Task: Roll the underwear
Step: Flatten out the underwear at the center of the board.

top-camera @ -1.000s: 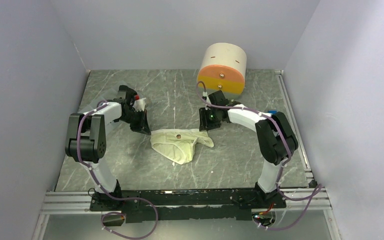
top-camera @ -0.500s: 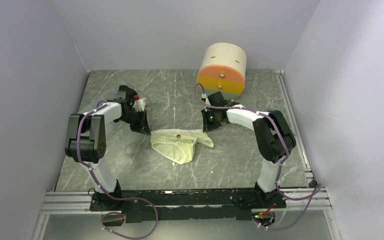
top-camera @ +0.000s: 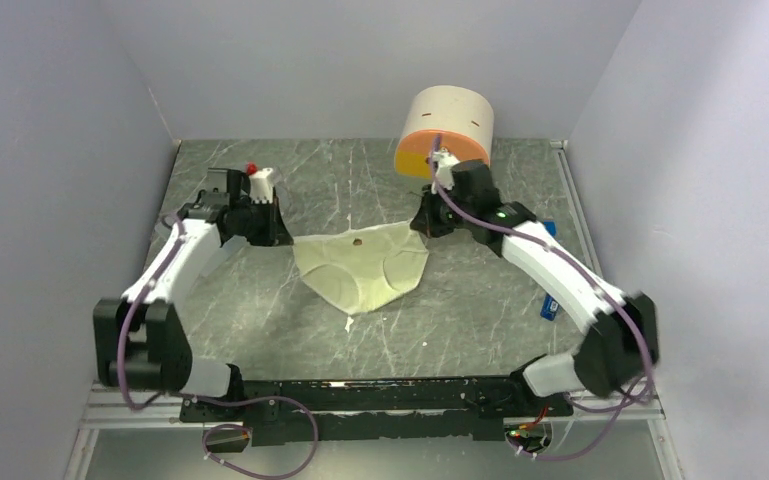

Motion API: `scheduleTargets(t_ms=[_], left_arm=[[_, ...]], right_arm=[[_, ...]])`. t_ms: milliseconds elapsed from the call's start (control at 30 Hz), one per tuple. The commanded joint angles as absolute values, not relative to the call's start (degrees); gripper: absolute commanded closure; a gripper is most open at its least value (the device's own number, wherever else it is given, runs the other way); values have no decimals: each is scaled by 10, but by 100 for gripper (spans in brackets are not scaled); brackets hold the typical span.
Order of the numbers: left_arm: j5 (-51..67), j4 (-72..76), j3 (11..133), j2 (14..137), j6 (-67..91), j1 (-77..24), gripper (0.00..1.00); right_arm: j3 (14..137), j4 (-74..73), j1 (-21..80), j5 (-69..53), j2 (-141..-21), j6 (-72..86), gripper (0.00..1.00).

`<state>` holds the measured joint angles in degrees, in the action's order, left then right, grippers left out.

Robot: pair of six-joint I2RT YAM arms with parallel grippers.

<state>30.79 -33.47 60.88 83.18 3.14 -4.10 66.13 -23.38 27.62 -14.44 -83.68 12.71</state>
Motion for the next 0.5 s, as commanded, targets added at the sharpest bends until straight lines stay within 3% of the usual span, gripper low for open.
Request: scheduleTargets(t_ms=[0,267,467], left_arm=[[277,-360,632,725,73,-41,95],[270,-434,649,521,126,-41,95],[308,-549,709,465,111,-41,95]], right_arm=[[625,-238,276,-211,-698,164,100],[552,-275,276,-359,-483,225,100],[545,-313,276,-447,-400,269,100]])
